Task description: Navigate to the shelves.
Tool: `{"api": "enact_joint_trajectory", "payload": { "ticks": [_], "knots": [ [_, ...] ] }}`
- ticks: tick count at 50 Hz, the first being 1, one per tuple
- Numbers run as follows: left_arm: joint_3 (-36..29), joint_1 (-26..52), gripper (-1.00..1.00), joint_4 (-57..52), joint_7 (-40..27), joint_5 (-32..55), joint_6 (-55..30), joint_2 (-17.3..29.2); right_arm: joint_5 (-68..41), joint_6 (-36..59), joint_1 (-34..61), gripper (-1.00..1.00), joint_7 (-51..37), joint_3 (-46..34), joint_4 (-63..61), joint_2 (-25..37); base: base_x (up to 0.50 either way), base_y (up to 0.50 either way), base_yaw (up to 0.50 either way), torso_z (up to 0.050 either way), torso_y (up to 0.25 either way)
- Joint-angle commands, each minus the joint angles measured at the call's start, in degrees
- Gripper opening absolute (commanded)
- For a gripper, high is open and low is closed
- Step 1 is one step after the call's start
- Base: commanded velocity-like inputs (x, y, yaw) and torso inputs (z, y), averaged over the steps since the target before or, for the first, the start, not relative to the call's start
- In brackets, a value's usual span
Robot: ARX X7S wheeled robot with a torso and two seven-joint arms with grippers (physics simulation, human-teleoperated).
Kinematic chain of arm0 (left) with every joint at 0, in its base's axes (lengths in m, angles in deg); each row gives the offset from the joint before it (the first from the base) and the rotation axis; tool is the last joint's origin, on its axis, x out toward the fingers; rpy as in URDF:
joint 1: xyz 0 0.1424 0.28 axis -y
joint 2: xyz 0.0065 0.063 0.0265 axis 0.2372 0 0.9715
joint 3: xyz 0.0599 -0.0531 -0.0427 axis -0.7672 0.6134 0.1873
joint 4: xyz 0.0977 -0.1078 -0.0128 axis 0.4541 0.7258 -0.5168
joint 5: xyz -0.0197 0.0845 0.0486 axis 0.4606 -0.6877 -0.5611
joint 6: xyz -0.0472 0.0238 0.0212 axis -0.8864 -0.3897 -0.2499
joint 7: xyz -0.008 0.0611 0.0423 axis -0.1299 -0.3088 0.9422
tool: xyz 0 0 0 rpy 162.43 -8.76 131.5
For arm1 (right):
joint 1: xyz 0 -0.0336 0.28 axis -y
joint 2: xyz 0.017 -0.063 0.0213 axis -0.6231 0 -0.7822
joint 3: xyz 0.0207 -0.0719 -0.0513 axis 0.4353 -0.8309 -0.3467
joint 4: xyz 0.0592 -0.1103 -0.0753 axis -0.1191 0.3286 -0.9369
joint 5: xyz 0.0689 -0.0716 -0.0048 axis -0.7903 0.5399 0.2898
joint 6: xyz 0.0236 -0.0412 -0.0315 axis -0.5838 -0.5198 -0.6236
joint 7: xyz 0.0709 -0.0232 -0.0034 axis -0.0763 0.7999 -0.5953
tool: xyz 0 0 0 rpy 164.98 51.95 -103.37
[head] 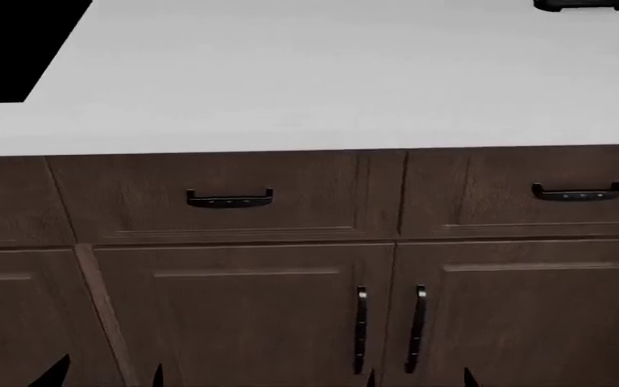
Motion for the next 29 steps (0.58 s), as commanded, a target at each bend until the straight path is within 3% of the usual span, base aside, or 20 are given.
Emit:
{"api": "enact_joint_trajectory", "payload": {
  "ticks": [1, 29],
  "knots": [
    [1.9, -0.5, 1.0, 0.8, 1.9, 0.1, 3.3, -1.0, 0.2, 0.4, -0.2, 1.0, 1.3, 1.4, 0.2, -1.3, -0.5, 0.03, 0.0, 0.0, 0.0],
    [1.5, -0.4, 1.0, 0.8, 1.7, 0.3, 3.5, -0.9, 0.0, 0.5, -0.2, 1.0, 0.8, 1.2, -0.1, -1.1, -0.5, 0.03, 0.0, 0.0, 0.0]
  ]
}}
